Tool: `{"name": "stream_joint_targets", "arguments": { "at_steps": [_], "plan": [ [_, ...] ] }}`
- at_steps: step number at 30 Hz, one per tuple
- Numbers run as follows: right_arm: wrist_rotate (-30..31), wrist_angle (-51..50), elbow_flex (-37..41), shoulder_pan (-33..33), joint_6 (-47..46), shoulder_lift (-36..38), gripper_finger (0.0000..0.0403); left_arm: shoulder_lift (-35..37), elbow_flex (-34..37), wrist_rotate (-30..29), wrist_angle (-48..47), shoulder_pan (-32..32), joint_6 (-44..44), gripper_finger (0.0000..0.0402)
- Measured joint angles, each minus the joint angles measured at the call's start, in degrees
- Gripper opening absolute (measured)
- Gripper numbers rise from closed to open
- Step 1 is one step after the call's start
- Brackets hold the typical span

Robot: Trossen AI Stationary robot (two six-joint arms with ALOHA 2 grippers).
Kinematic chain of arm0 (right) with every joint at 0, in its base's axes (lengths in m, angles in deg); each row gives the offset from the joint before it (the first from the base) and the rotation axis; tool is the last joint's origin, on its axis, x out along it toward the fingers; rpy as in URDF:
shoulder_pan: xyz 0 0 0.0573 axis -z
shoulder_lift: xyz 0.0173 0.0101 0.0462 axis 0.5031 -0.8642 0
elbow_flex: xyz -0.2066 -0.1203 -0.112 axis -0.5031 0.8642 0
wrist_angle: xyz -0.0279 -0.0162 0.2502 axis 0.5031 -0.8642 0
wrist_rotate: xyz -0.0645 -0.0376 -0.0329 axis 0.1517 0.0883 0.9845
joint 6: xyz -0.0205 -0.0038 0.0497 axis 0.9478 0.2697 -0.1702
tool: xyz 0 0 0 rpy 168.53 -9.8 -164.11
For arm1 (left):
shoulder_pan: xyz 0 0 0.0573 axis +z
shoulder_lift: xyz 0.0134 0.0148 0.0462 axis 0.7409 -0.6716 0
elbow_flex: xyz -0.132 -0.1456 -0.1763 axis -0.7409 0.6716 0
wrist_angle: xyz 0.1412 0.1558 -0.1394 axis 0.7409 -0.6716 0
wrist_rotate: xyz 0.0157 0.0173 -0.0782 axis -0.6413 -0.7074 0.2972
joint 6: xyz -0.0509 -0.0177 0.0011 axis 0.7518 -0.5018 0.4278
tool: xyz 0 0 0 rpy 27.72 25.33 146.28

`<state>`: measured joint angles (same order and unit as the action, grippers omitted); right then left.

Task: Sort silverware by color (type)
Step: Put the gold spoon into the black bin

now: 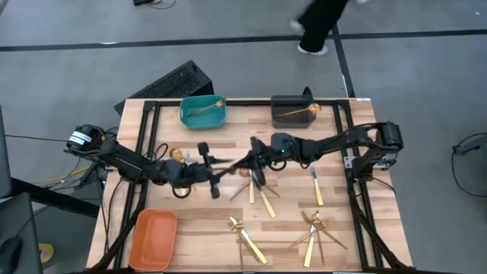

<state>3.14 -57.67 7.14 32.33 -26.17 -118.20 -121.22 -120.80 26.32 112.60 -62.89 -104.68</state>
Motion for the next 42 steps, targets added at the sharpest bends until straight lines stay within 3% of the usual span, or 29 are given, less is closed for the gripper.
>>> {"name": "stream_joint_targets", "arguments": {
  "at_steps": [3, 10, 14, 22, 29, 38, 42],
  "plan": [
    [11.35, -13.06, 0.0, 0.31, 5.3, 5.09, 0.0023, 0.06, 0.0, -9.13, -6.54, -0.79, 3.57, 0.0128],
    [49.3, -41.24, 0.16, 2.08, 18.56, 15.72, 0.0023, 0.15, 0.0, -17.7, -18.98, -0.75, 14.12, 0.0169],
    [61.08, -52.7, 0.03, 5.93, 23.5, 19.26, 0.0023, 0.15, 0.0, -19.55, -25.35, -0.67, 18.63, 0.0171],
    [67.42, -65.66, 0.1, 21.14, 30.2, 18.57, 0.0023, 0.15, 0.0, -19.19, -36.12, -0.67, 27.81, 0.0167],
    [68.5, -68.78, 0.13, 30.89, 31.56, 15.8, 0.0025, 0.15, 0.0, -19.14, -38.83, -0.67, 30.49, 0.0167],
    [67.85, -69.08, 0.09, 33.78, 34.49, 13.13, 0.003, 0.15, 0.0, -19.12, -38.82, -0.69, 30.56, 0.0167],
    [64.02, -68.67, 0.09, 32.39, 36.1, 13.12, 0.0039, 0.15, 0.0, -19.1, -38.83, -0.69, 30.56, 0.0167]
  ]
}}
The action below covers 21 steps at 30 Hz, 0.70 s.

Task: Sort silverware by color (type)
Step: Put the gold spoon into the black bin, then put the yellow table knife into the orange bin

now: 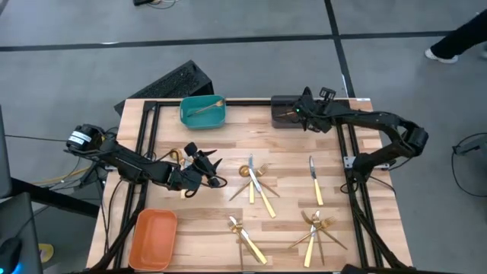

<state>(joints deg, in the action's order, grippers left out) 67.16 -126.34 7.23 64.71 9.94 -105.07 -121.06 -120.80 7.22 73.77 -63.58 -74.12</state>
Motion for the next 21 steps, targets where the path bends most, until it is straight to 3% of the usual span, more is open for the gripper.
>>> {"name": "stream_joint_targets", "arguments": {
  "at_steps": [11, 15, 21],
  "plan": [
    [-1.87, 2.91, 0.0, -1.17, -0.03, 0.02, 0.0107, -0.02, 0.0, 0.09, 0.0, 0.0, 0.46, 0.0167],
    [-2.44, 2.23, 0.0, -1.89, -8.34, 0.38, 0.0139, -0.02, 0.0, 0.15, -0.19, 0.0, 0.46, 0.0167],
    [-20.37, -5.88, 0.0, -7.7, -22.86, 5.75, 0.0154, -0.02, 0.0, 0.15, -1.29, 0.0, 0.46, 0.0167]
  ]
}}
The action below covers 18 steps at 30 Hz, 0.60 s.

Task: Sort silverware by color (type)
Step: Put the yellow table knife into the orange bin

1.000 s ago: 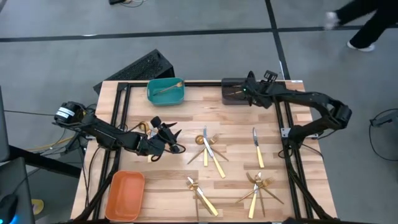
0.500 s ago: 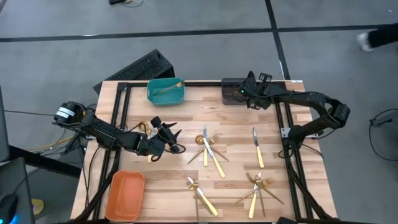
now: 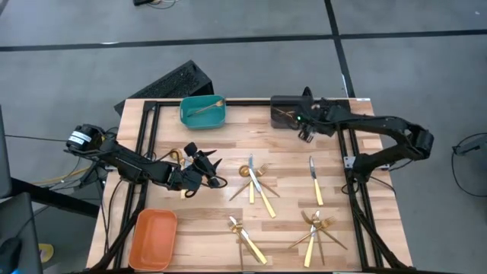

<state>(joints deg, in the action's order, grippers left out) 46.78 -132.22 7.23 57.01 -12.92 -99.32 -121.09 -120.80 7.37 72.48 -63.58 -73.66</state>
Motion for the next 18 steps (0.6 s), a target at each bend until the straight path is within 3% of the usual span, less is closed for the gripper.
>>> {"name": "stream_joint_targets", "arguments": {
  "at_steps": [3, 9, 18],
  "plan": [
    [-5.43, -2.94, 0.0, -5.79, -6.19, 4.15, 0.0149, 0.0, 0.0, -0.02, 0.03, 0.0, 0.0, 0.0167],
    [-6.05, -6.97, 0.0, -20.82, -20.11, 9.48, 0.0134, 0.0, 0.0, -0.04, 0.13, 0.0, -0.27, 0.0167],
    [-9.68, -7.44, 0.0, -41.09, -34.77, 5.96, 0.0128, -0.04, 0.0, 1.45, -1.17, 0.42, -2.36, 0.0167]
  ]
}}
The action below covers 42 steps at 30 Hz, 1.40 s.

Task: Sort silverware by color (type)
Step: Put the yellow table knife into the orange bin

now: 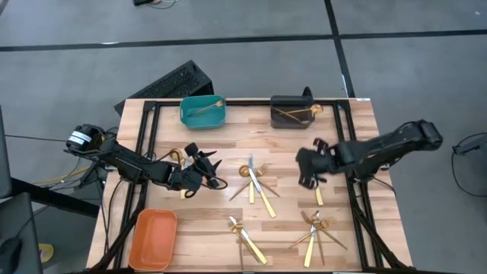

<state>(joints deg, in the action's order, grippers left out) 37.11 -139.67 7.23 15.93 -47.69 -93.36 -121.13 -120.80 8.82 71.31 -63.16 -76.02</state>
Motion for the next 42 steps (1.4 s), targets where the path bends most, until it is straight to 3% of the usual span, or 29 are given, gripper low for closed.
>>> {"name": "stream_joint_targets", "arguments": {
  "at_steps": [11, 18, 24, 30, 37, 42],
  "plan": [
    [-2.67, -6.48, 0.02, -7.24, -25.95, -9.23, 0.012, 0.0, 0.0, 0.18, -0.07, 5.99, -0.5, 0.0167],
    [-7.07, -10.96, 0.02, -12.24, -38.92, -9.68, 0.0098, 0.0, 0.0, 7.42, 1.51, 11.13, -4.63, 0.0167],
    [-7.71, -5.0, 0.02, -16.67, -40.65, -10.92, 0.0096, 0.0, 0.0, 12.98, 8.18, 13.72, -9.31, 0.0167],
    [-7.38, 3.84, 0.02, -16.71, -34.07, -14.0, 0.0099, 0.0, -0.02, 18.81, 15.74, 14.77, -15.54, 0.0167],
    [-7.93, 4.05, 0.02, -15.75, -42.06, -15.49, 0.01, 0.0, -0.02, 20.37, 19.54, 14.95, -22.96, 0.0167],
    [-7.92, 3.39, 0.01, -17.28, -47.82, -15.46, 0.01, 0.0, -0.04, 29.94, 16.55, 16.67, -22.89, 0.0167]
  ]
}}
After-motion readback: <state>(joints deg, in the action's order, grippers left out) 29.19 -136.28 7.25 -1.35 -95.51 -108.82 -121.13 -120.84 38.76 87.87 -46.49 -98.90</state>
